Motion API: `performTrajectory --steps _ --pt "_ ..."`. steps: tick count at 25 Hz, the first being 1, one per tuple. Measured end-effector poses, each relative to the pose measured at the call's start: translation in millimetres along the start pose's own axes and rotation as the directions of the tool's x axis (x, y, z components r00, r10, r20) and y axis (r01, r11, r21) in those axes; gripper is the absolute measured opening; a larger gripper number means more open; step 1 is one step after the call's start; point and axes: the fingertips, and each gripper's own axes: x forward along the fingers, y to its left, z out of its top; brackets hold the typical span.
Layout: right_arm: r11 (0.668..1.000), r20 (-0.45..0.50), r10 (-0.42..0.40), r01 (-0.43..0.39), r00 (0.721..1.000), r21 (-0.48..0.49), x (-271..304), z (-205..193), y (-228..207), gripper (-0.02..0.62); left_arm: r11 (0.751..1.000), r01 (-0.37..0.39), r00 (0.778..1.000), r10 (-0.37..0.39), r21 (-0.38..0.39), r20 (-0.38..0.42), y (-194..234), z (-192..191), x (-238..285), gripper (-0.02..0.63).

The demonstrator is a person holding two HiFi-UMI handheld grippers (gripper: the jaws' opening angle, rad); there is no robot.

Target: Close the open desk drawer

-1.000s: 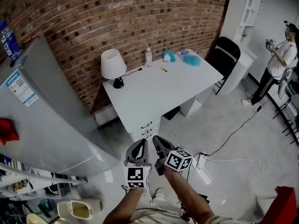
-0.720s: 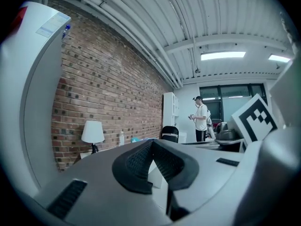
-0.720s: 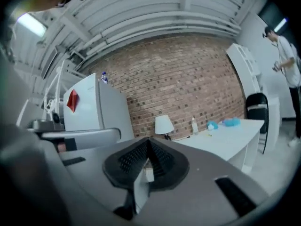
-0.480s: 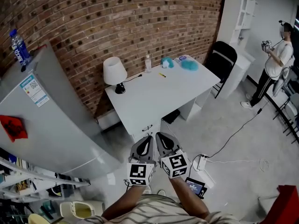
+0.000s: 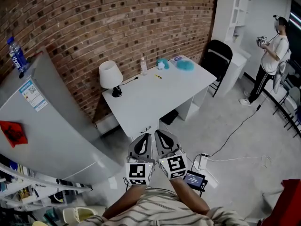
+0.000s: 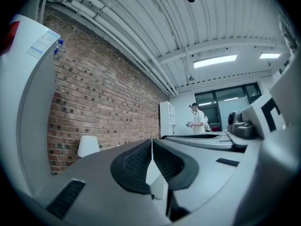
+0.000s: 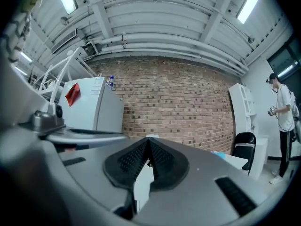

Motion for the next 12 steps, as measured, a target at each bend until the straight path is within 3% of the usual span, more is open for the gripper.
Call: performTrajectory --steps 12 --pt "0.999 0.037 -0.041 0.042 0.998 -0.026 -6.2 7.9 -14.6 0.011 0.999 0.001 1.000 -0.002 0.047 0.019 -6.6 12.0 9.0 0.006"
